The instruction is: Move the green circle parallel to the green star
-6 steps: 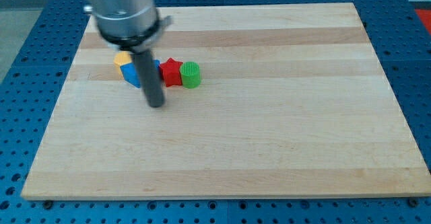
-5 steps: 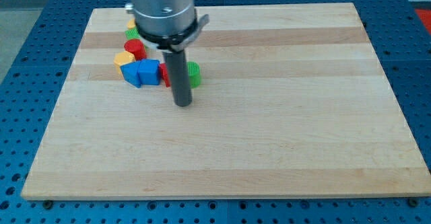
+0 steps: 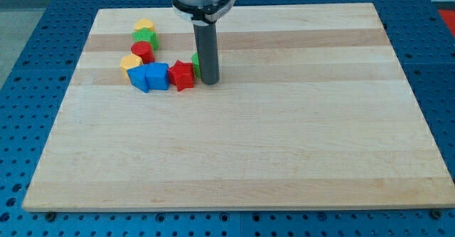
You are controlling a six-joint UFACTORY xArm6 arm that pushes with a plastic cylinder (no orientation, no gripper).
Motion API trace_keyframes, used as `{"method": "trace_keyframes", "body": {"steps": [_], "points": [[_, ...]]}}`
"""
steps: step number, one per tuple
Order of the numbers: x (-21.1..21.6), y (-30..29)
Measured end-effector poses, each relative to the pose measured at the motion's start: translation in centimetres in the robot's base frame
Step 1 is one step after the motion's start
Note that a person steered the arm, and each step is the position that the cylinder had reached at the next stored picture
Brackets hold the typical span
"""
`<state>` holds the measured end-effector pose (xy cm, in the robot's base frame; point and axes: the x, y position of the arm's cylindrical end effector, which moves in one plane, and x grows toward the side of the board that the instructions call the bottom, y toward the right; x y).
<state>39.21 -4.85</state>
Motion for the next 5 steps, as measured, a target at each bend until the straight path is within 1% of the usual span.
{"method": "trace_keyframes", "body": {"steps": [3,5], "points": [[-3.8,0.0],[-3.5,-2.1]]}}
